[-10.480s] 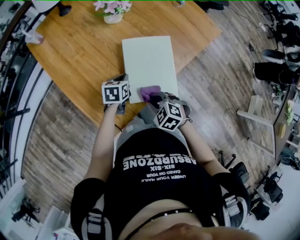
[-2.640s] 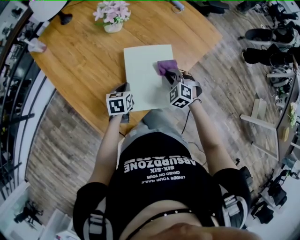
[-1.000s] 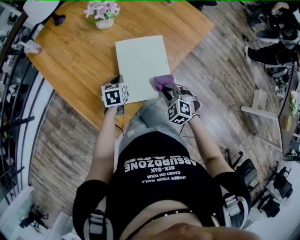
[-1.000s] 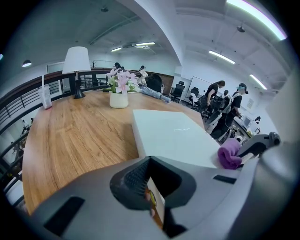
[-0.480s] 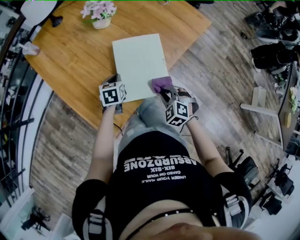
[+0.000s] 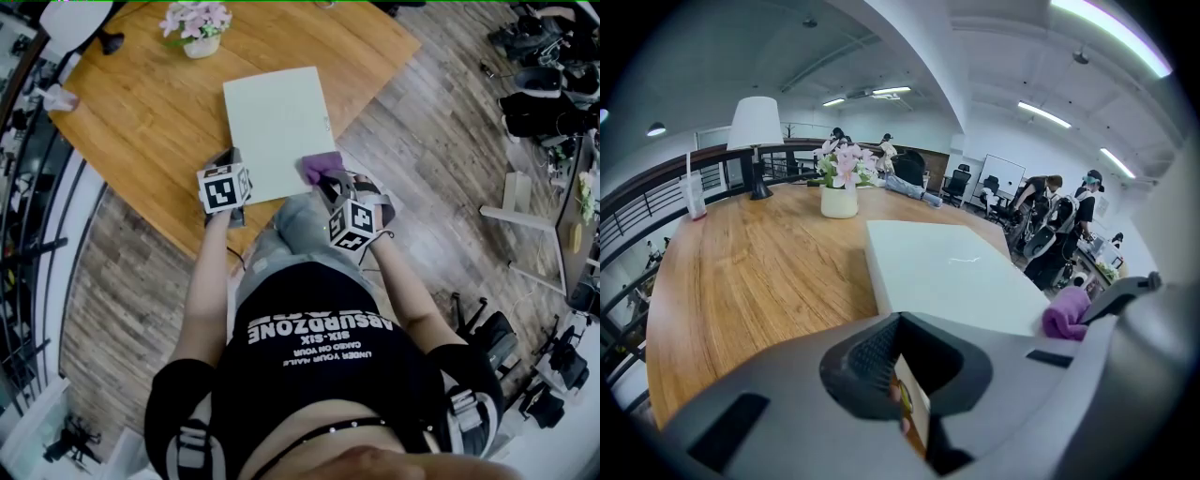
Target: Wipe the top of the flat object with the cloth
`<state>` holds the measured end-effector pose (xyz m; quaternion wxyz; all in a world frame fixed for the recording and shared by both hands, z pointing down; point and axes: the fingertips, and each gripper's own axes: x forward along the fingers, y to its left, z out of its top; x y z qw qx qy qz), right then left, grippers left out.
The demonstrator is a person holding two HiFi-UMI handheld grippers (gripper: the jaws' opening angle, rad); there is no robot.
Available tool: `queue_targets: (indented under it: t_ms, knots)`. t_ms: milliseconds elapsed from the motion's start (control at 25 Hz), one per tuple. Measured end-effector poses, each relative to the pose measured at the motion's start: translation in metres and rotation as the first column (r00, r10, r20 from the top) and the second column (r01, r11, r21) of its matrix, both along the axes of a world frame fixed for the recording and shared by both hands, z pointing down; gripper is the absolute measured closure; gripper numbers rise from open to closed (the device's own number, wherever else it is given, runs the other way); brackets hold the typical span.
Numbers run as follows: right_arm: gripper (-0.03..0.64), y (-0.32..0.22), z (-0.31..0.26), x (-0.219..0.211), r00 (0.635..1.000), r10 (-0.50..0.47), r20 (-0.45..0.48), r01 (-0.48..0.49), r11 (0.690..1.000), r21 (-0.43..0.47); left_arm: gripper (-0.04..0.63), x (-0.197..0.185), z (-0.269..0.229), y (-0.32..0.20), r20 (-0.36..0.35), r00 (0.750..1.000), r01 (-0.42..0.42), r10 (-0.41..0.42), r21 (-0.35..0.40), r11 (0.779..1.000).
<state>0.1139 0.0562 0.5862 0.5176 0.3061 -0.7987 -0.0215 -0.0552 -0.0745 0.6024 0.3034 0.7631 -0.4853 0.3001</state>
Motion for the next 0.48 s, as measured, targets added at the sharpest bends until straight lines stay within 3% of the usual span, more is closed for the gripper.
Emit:
queue_targets:
  t_ms: [480]
  knots:
    - [0.532, -0.0027, -0.0008, -0.0009, 1.000, 0.005, -0.016, -0.005, 1.000, 0.000, 0.589, -0.0015, 0.0005, -0.0011, -0.003, 1.000, -0.005, 0.005, -0.001, 1.000]
